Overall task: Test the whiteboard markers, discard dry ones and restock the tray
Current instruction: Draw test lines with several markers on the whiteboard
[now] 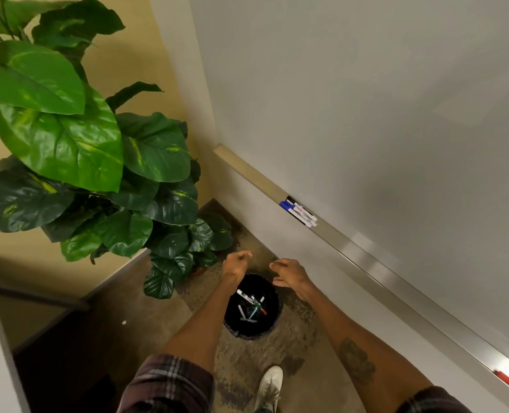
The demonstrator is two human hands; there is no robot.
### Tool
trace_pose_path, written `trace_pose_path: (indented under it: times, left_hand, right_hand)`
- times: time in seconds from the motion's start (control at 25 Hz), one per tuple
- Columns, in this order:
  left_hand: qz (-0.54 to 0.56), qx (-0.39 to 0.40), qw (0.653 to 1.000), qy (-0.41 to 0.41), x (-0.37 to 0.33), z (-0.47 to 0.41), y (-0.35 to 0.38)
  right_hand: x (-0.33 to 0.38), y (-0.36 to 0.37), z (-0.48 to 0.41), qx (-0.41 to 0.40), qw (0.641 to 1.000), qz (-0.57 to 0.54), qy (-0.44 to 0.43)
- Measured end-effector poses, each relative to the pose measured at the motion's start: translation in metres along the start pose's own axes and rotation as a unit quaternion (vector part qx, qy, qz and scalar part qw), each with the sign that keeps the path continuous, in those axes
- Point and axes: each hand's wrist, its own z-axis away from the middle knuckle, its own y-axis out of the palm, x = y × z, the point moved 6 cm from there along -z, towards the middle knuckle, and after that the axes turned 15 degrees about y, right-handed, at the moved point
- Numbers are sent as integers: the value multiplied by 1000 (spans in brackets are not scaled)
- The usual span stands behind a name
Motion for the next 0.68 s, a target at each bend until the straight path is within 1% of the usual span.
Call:
trace_pose_path:
  times: [0.12, 0.2, 0.36, 0.48, 0.68]
  left_hand:
    - [22, -3, 1000, 20, -16, 0, 17]
    - [42, 8, 999, 27, -32, 3, 35]
    - [60, 67, 994, 69, -70, 16, 77]
    - [70, 110, 988, 82, -91, 30, 112]
    - [40, 161, 979, 119, -132, 59, 166]
  right_hand:
    - [-7, -26, 0, -18, 1000, -5, -2]
    - [-13, -43, 5, -28, 1000, -9, -3]
    - [-21, -79, 26, -47, 999, -10, -21]
    - [-30, -114, 47, -73, 996, -20, -47]
    - [-54, -177, 79, -132, 988, -27, -81]
